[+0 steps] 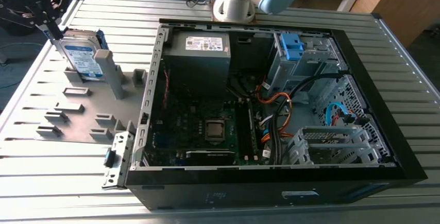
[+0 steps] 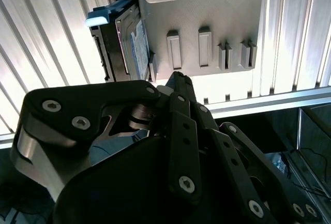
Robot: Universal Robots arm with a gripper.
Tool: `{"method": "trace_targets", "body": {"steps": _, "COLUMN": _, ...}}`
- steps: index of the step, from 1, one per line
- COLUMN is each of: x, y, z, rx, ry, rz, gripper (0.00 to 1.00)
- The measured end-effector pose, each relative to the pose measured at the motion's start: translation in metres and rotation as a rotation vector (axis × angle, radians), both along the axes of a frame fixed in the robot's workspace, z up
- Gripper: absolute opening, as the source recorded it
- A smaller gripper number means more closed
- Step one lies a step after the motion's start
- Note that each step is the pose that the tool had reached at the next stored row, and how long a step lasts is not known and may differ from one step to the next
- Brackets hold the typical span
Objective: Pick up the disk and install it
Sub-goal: 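Pick up the disk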
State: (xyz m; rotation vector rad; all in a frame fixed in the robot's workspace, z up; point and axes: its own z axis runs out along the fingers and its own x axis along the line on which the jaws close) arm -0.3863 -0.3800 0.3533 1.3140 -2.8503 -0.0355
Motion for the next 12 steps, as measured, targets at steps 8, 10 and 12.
{"method": "trace_targets", "body": {"steps": 8, "x": 0.0, "y": 0.0, "z": 0.0, "rx": -0.0001, "ry": 0.0, "rz": 0.012, "gripper": 0.11}}
{"method": "trace_targets", "body": {"steps": 10, "x": 0.0, "y": 0.0, "z": 0.0, "rx": 0.0, "ry": 0.0, "rz": 0.015, "gripper": 0.11}}
{"method": "trace_targets", "body": {"steps": 12, "x": 0.0, "y": 0.0, "z": 0.0, "rx": -0.0001, "ry": 0.0, "rz": 0.018, "gripper": 0.11}}
